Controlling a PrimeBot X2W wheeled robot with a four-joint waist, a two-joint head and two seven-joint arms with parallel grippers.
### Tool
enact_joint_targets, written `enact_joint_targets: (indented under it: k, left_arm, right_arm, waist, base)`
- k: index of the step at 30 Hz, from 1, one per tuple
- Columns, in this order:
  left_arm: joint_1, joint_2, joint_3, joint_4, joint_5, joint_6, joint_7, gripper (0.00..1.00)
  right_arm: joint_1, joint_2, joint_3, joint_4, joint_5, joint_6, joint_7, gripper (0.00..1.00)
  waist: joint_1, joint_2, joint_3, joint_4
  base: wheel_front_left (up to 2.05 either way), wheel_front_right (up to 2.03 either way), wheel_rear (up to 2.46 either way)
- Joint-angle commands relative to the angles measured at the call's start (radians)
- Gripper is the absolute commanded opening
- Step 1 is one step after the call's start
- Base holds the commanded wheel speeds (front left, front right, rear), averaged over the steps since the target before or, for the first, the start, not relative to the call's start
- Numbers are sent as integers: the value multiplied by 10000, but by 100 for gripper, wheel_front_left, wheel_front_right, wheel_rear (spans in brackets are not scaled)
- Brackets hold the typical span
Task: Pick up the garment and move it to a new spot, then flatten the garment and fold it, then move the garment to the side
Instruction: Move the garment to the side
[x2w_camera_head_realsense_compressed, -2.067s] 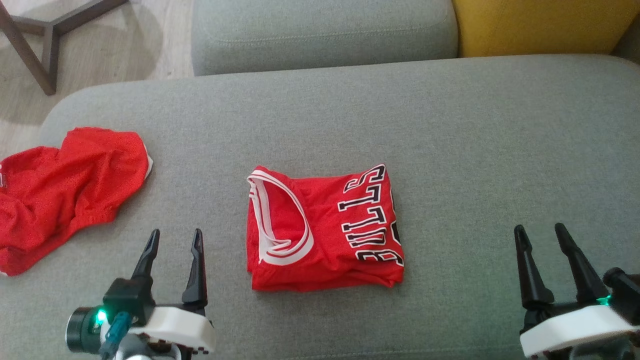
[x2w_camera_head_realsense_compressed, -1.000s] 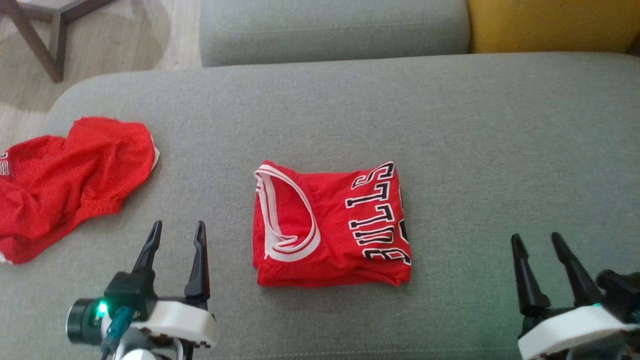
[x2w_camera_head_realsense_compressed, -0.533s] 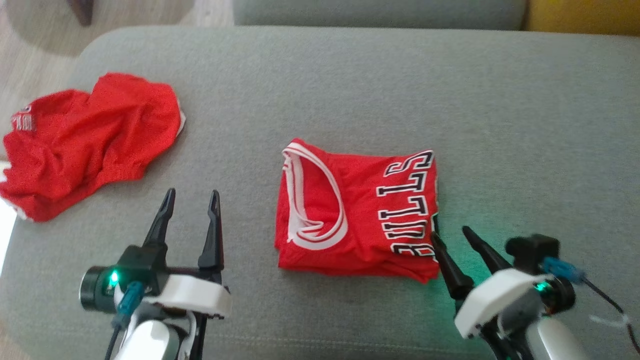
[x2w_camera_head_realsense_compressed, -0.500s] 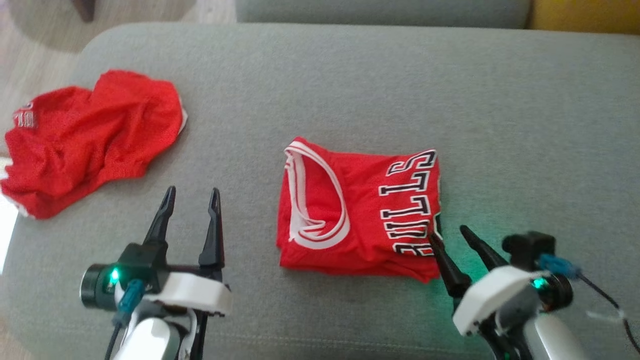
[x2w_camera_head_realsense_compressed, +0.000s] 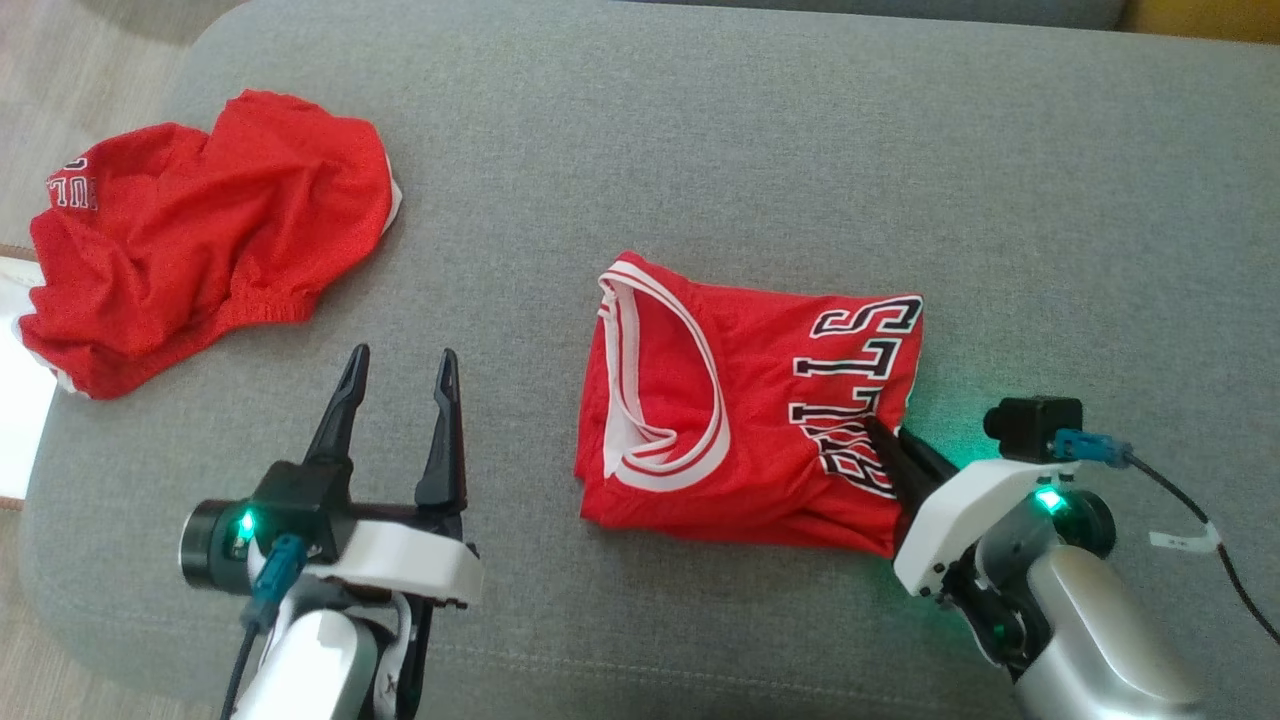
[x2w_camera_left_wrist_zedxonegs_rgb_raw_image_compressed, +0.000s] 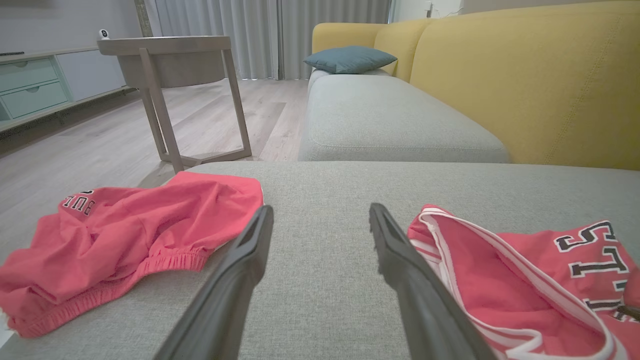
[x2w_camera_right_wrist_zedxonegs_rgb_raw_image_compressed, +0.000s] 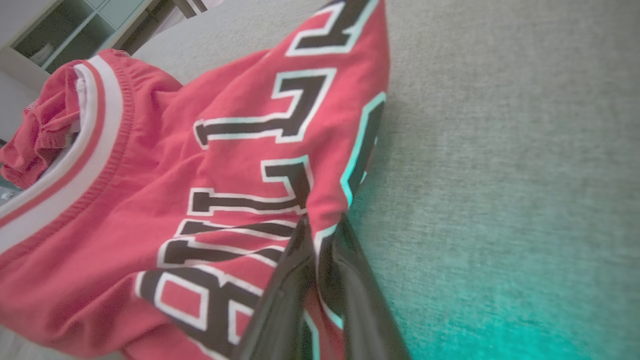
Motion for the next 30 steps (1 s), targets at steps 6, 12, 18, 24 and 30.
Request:
enact_joint_targets:
  k: [6, 12, 18, 24, 30]
  left_arm:
    - [-393, 18, 484, -332, 164, -38, -121, 100]
    - [-303, -7, 611, -401, 251, -114, -122, 100]
    - [-270, -43, 707, -527, 361, -206, -123, 100]
    - [-420, -4, 709, -686, 530, -344, -123, 100]
    - [-920, 38, 518, -751, 729, -546, -123, 100]
  right_arm:
    - [-366, -798, 873, -717, 861, 65, -305, 0]
    - [-475, -1908, 1181, -2216, 284, 65, -336, 0]
    - [-234, -2668, 848, -3819, -525, 65, 453, 0]
    - [-81, -3035, 257, -4800, -953, 65, 1111, 0]
    - [-628, -3248, -219, -4293, -1000, 65, 1029, 0]
  waist:
    - [0, 0, 6, -135]
    - [0, 0, -101, -647]
    - [0, 0, -148, -1633]
    - [0, 0, 21, -2857]
    - [0, 0, 550, -3777]
  base:
    - [0, 0, 0]
    - [0, 0, 0]
    - [0, 0, 0]
    - [0, 0, 0]
    - [0, 0, 0]
